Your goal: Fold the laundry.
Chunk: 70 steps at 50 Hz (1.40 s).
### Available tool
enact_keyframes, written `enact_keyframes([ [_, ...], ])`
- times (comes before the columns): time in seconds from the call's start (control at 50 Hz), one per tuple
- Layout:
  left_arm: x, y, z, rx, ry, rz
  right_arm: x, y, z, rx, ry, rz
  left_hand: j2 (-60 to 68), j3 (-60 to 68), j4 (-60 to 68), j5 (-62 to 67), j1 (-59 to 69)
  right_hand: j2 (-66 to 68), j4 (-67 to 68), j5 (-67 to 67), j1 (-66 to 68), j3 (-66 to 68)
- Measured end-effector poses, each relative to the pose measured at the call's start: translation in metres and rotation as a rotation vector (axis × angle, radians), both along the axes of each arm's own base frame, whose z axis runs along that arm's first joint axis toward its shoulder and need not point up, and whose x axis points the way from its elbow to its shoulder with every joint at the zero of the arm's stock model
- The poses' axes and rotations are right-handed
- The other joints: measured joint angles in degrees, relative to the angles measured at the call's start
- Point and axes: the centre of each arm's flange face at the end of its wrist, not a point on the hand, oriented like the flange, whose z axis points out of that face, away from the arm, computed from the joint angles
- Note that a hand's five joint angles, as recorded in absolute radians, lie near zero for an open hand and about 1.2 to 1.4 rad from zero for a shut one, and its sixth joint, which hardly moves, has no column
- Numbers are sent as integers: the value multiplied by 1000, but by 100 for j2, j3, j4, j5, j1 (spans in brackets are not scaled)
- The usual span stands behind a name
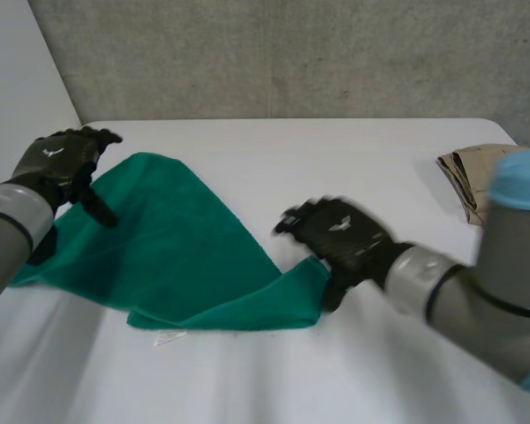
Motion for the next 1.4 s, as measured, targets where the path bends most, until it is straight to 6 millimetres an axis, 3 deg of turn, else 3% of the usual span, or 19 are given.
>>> enact_keyframes([
  [0.1,10,7,-7,18,-38,9,32,15,-31,107,64,105,0,0,0,0,0,0,0,1,0,0],
  [0.18,14,14,-12,34,-38,-8,46,11,-57,137,112,103,0,0,0,0,0,66,34,36,30,75],
  [0.22,15,17,-13,37,-34,-18,49,7,-66,136,131,84,0,0,0,0,0,1374,1287,1180,1135,1399],
  [0.26,17,20,-14,36,-28,-29,51,1,-73,128,147,55,0,0,0,0,0,1608,1459,1339,1290,1570],
  [0.28,18,21,-14,36,-25,-34,52,-2,-75,121,151,41,0,0,0,0,0,3334,3130,2960,2716,3316],
  [0.36,20,23,-13,28,-17,-47,54,-15,-75,79,147,-11,0,0,0,0,0,5167,5040,4849,4187,5111],
  [0.48,20,23,-13,22,-13,-53,55,-25,-68,25,120,-51,0,0,0,0,0,5470,5462,5250,4407,5529],
  [0.62,18,25,-14,27,-13,-60,52,-24,-61,15,108,-55,0,0,0,0,0,5465,5463,5252,4395,5523],
  [0.66,17,26,-16,29,-14,-62,51,-22,-59,23,109,-55,0,0,0,0,0,4539,4612,4514,3708,4697],
  [0.7,17,26,-17,33,-17,-63,50,-21,-59,34,111,-56,0,0,0,0,0,2417,2498,2455,1885,2489],
  [0.72,18,26,-18,35,-17,-62,50,-20,-59,39,111,-56,0,0,0,0,0,1987,2002,1944,1580,2077],
  [0.94,23,23,-28,72,-24,-43,50,-20,-65,105,99,-66,0,0,0,0,0,1763,1673,1625,1481,1777],
  [1.02,26,24,-34,91,-34,-35,52,-23,-68,109,94,-71,0,0,0,0,0,4995,4808,4629,4146,4902],
  [1.04,27,24,-34,93,-37,-34,52,-23,-67,107,92,-72,0,0,0,0,0,4995,4808,4629,4146,4902],
  [1.08,27,25,-36,96,-48,-35,52,-25,-65,101,86,-76,0,0,0,0,0,5496,5427,5214,4448,5496],
  [1.24,28,28,-46,112,-120,-52,46,-33,-35,49,27,-105,0,0,0,0,0,5497,5476,5245,4448,5523],
  [1.4,25,34,-68,193,-190,-90,36,-29,36,-60,-108,-130,0,0,0,0,0,5497,5476,5245,4448,5523],
])
